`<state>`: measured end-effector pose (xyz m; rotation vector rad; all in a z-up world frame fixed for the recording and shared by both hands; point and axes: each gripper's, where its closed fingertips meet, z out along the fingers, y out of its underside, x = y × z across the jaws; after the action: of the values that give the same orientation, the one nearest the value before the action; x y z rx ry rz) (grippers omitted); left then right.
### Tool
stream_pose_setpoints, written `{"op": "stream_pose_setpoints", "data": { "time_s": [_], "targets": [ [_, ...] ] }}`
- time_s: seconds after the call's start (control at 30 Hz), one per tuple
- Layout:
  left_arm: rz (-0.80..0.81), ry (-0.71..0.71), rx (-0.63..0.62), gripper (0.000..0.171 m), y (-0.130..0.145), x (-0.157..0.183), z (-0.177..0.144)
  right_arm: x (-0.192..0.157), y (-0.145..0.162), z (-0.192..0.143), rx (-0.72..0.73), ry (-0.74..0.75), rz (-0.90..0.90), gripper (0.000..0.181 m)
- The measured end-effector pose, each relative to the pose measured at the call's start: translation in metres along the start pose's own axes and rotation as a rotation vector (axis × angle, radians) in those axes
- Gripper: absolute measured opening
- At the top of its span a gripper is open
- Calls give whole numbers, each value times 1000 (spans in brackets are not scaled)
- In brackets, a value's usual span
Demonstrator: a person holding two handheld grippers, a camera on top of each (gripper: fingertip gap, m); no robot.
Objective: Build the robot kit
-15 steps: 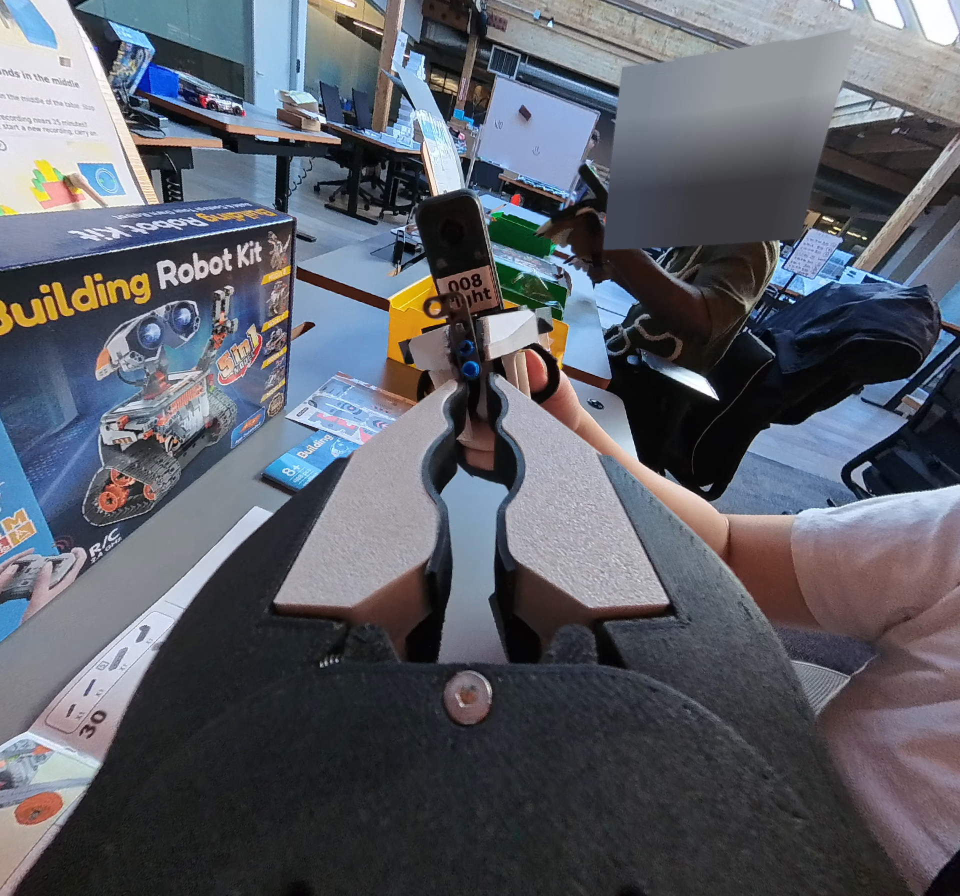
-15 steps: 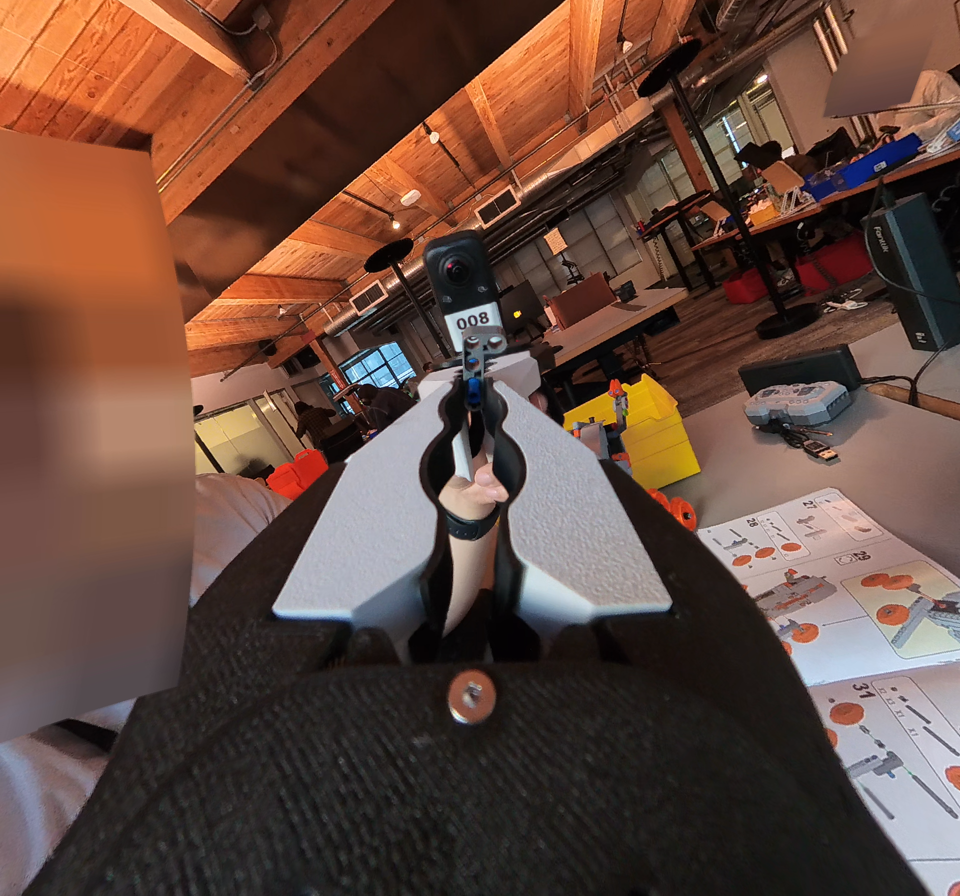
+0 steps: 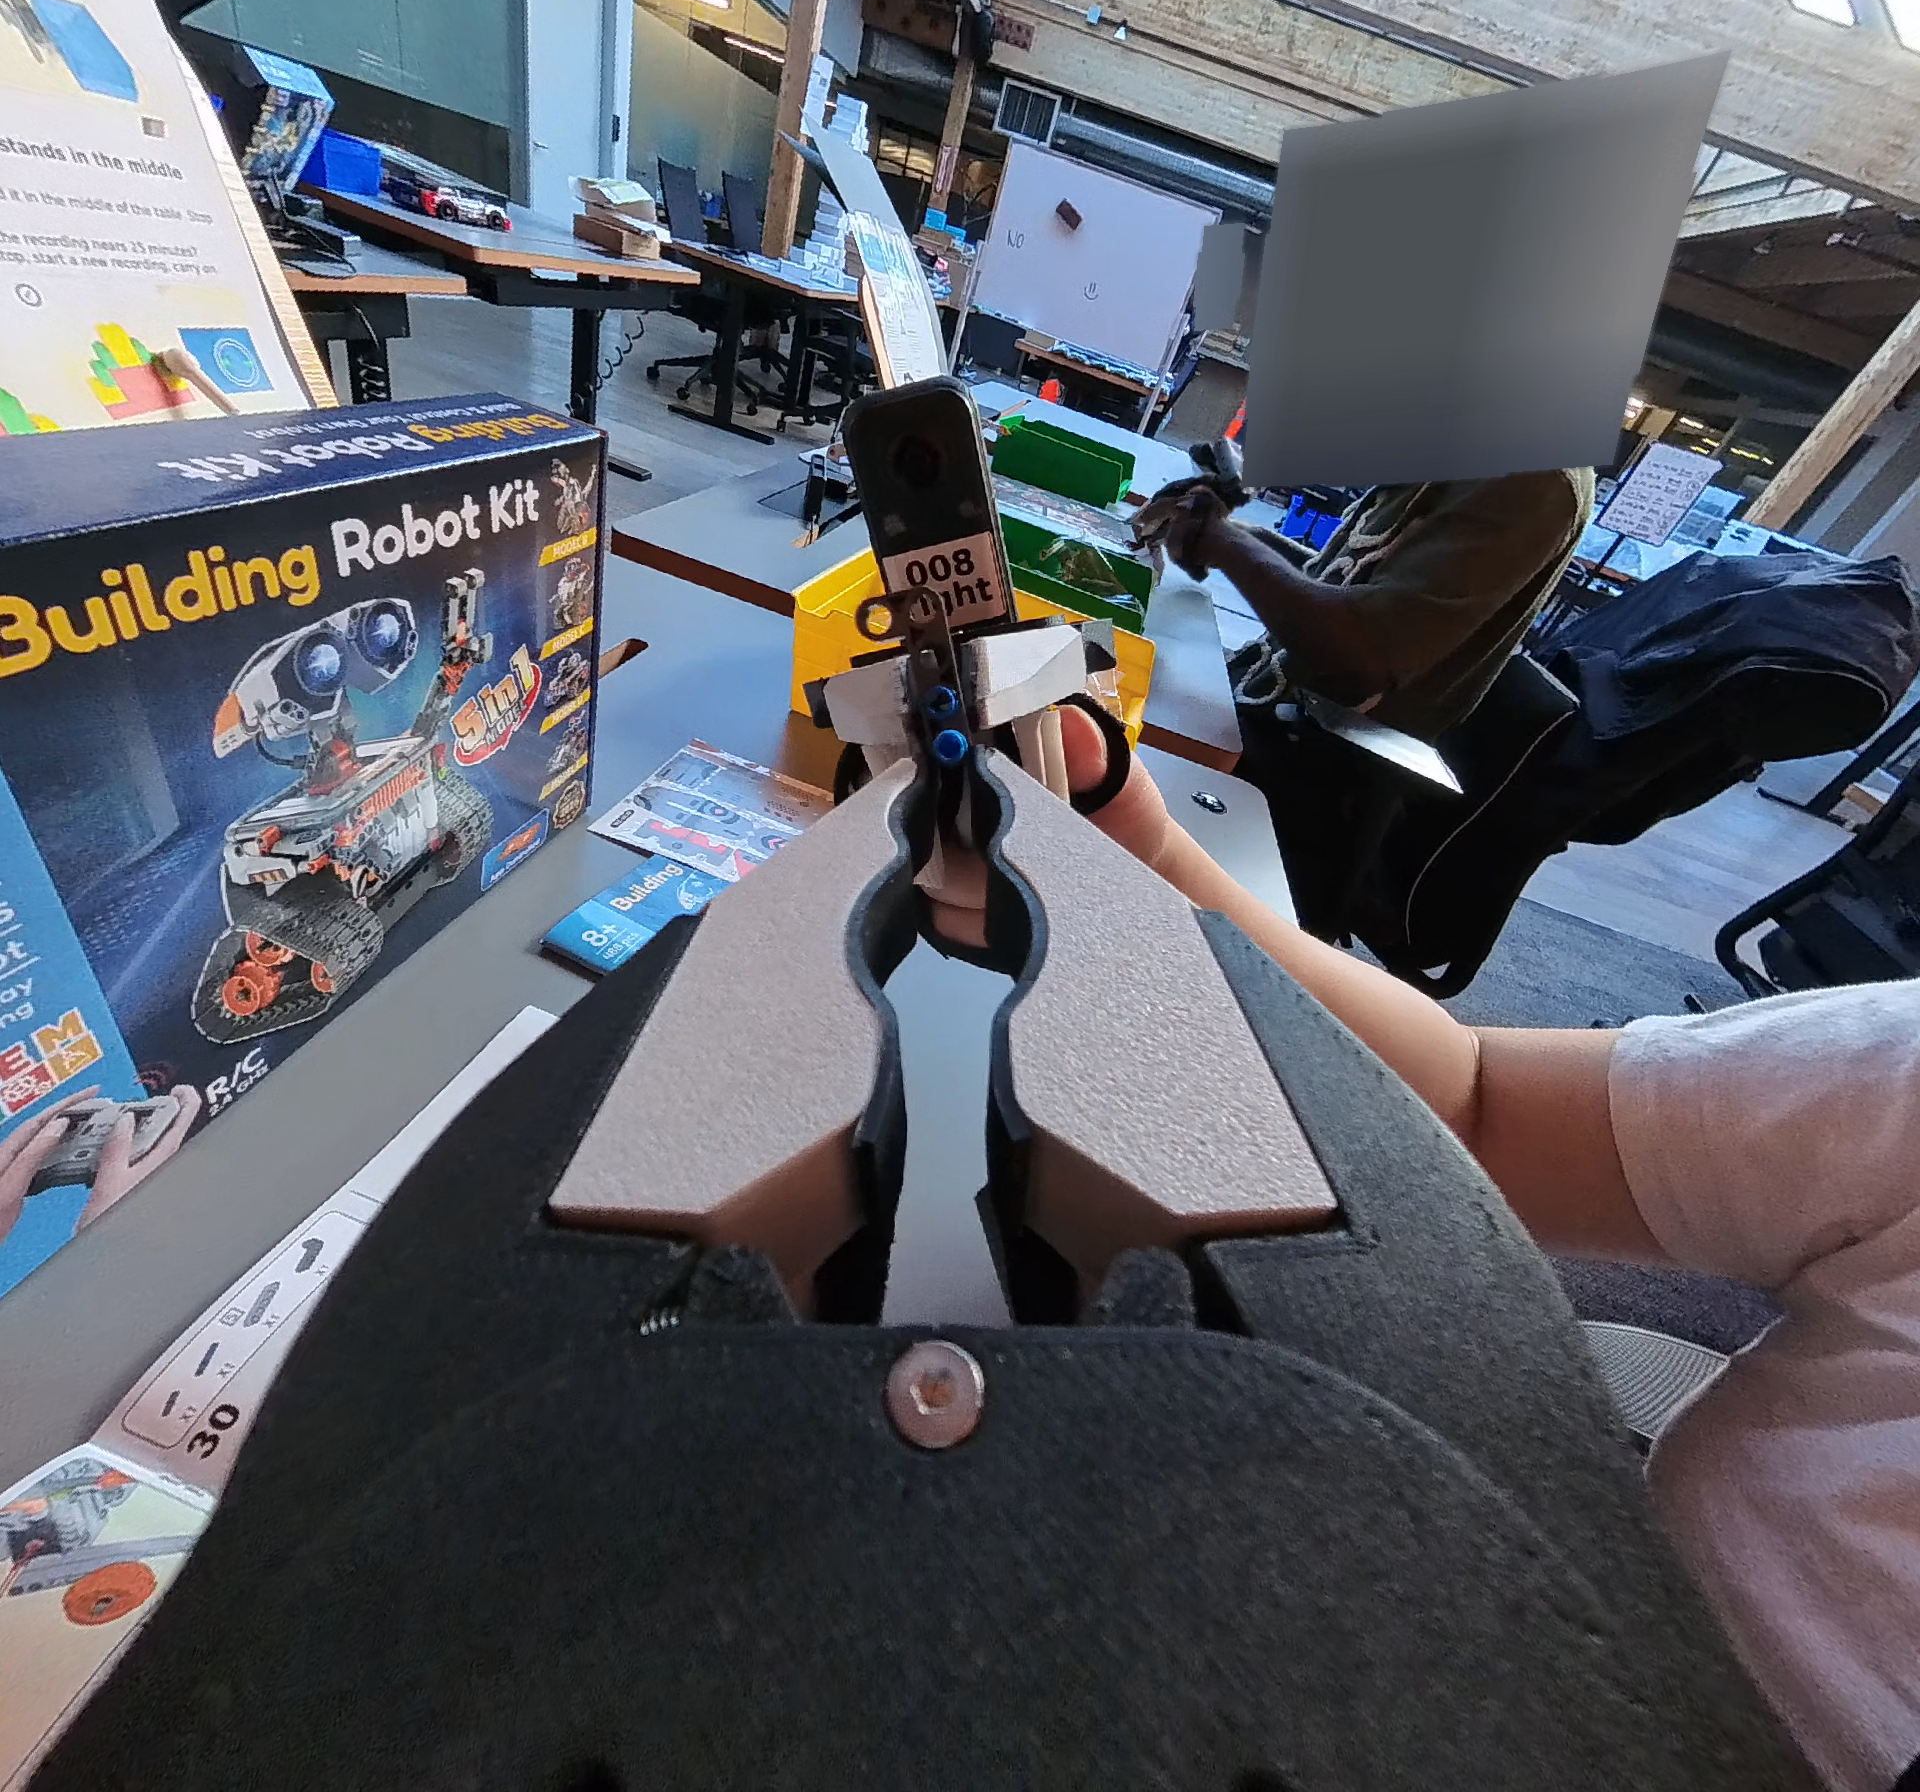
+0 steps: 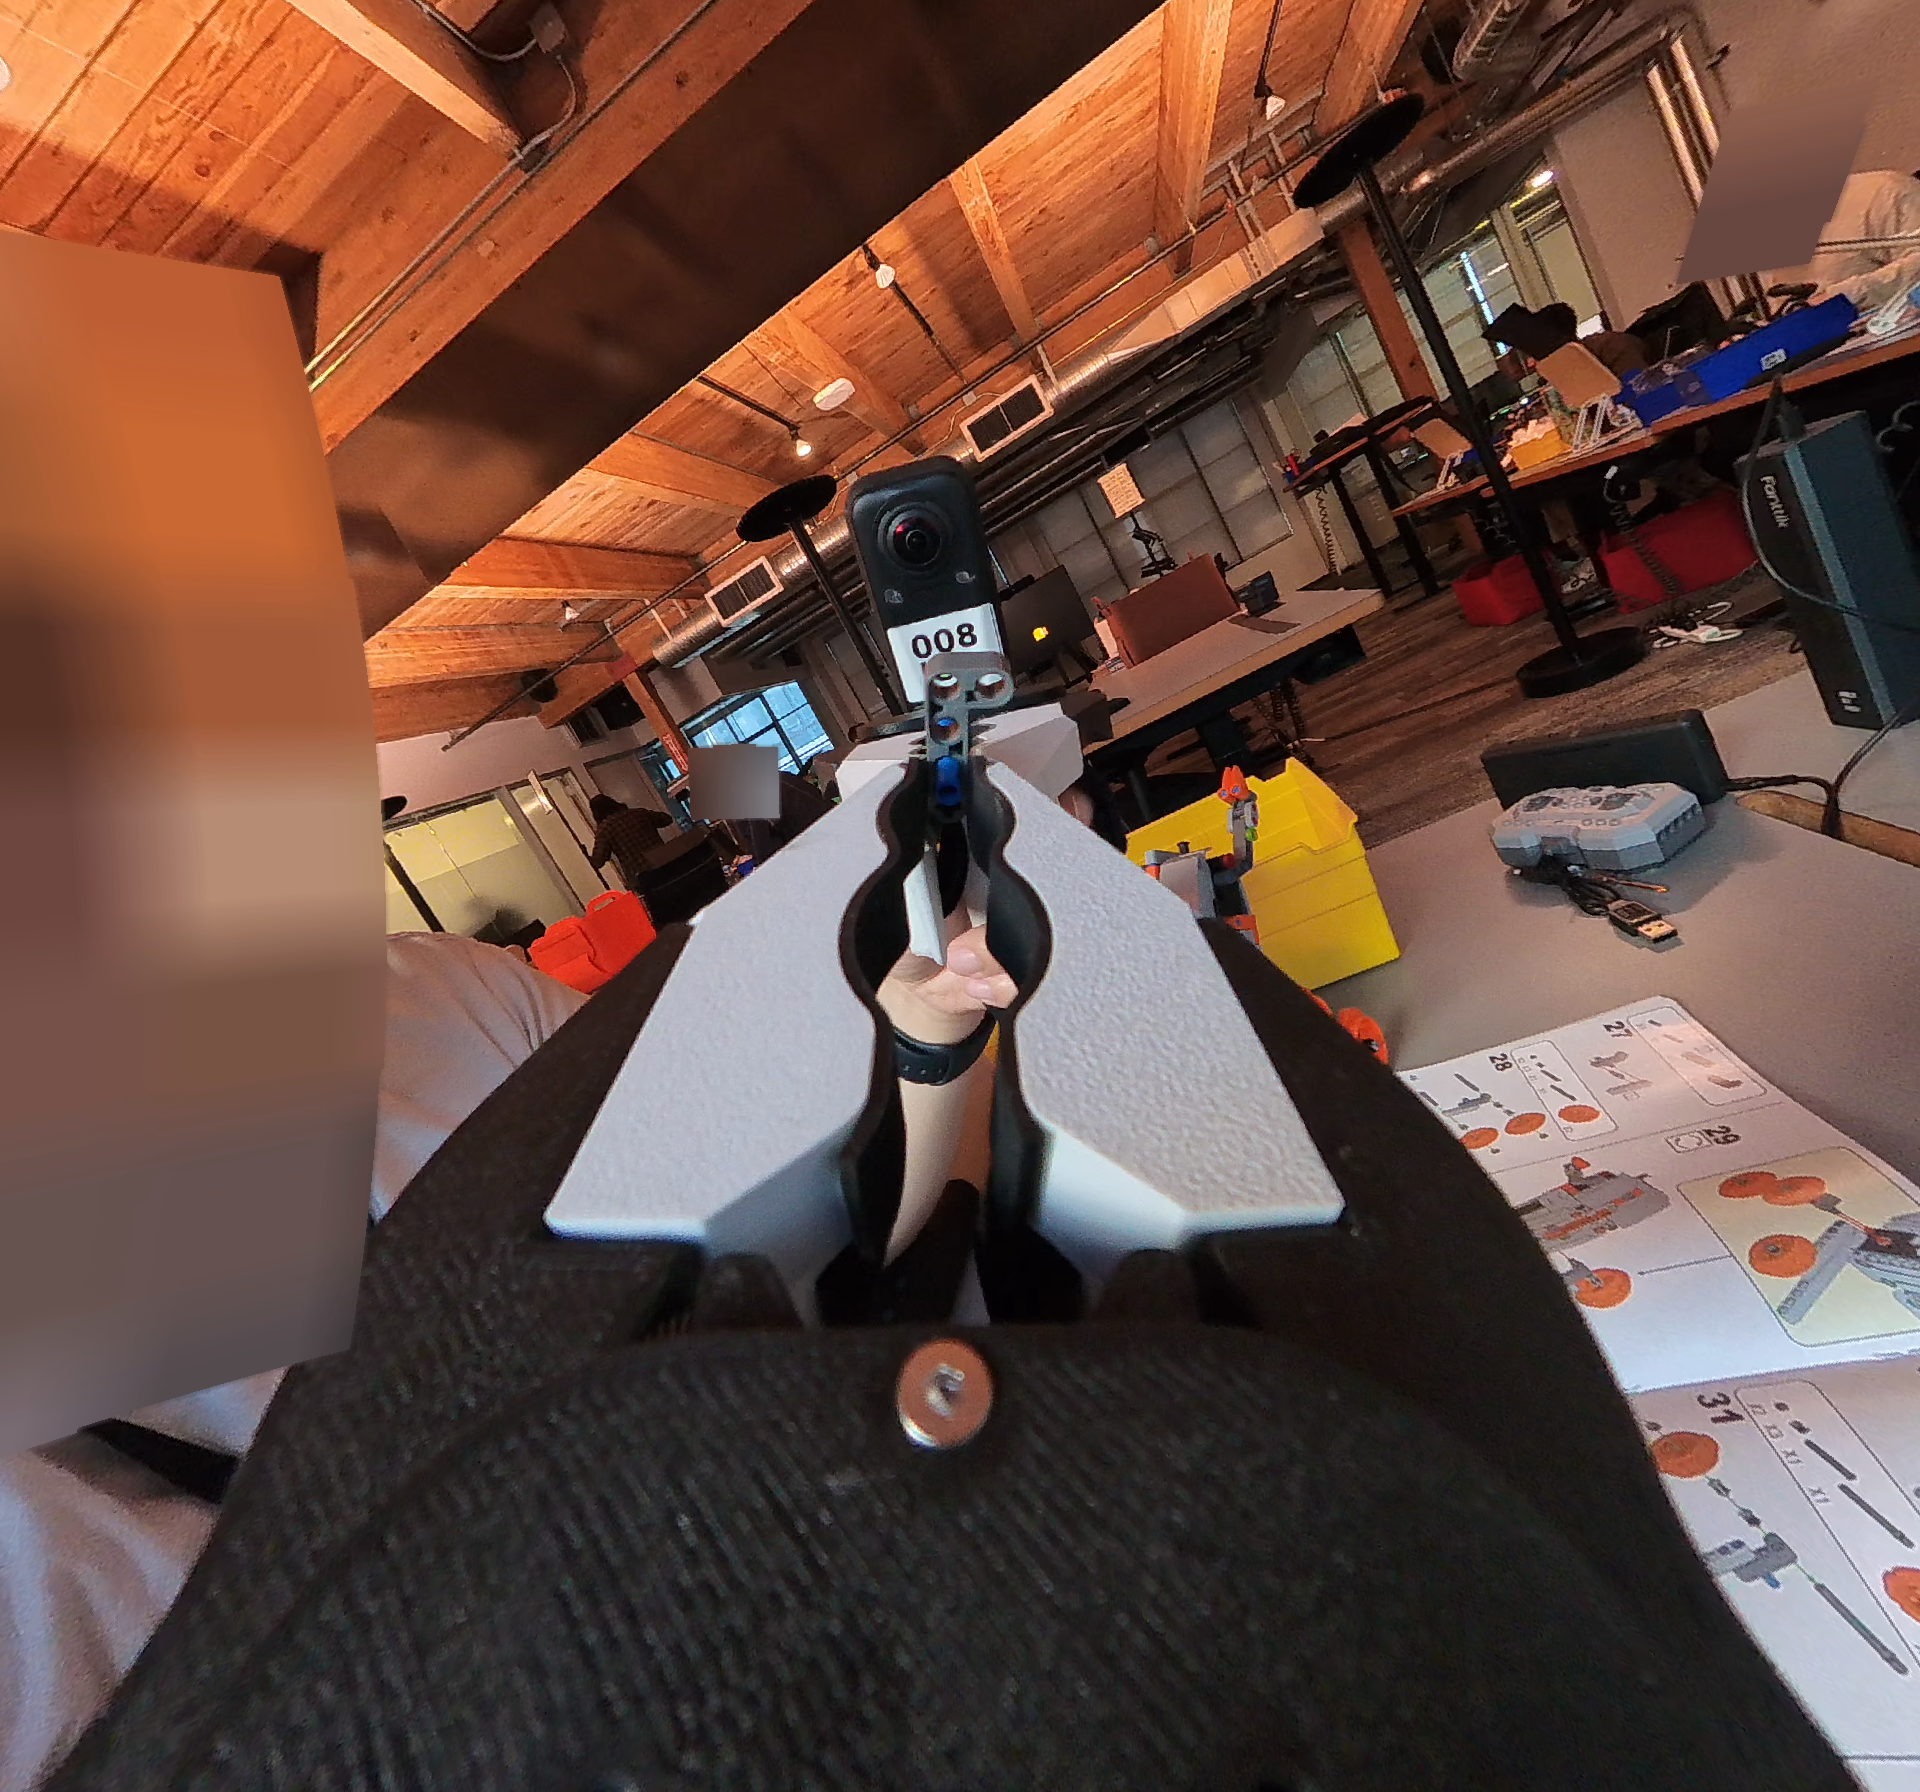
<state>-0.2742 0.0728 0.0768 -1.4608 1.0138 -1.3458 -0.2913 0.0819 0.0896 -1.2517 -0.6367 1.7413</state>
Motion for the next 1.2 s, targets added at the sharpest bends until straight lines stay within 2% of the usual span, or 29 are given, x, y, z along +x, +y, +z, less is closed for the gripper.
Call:
{"op": "stream_pose_setpoints", "data": {
  "time_s": [0.37,0.43,0.53,0.83,1.1,1.2],
  "targets": [
    [0,12,-7,4,2,0,0,1,2,0,-20,13,-15,6],
    [-3,22,-14,16,0,1,-5,-1,-3,-4,0,22,-31,6],
    [-19,29,23,19,-9,0,-14,-2,-5,-8,-18,47,-61,6],
    [-67,54,55,14,-13,3,-13,-6,1,-2,-58,50,-92,6],
    [-32,39,50,8,-12,1,-13,-4,3,-1,-69,45,-80,6],
    [-11,35,41,1,-10,2,-13,-3,4,-2,-70,50,-82,6]
  ]
}}
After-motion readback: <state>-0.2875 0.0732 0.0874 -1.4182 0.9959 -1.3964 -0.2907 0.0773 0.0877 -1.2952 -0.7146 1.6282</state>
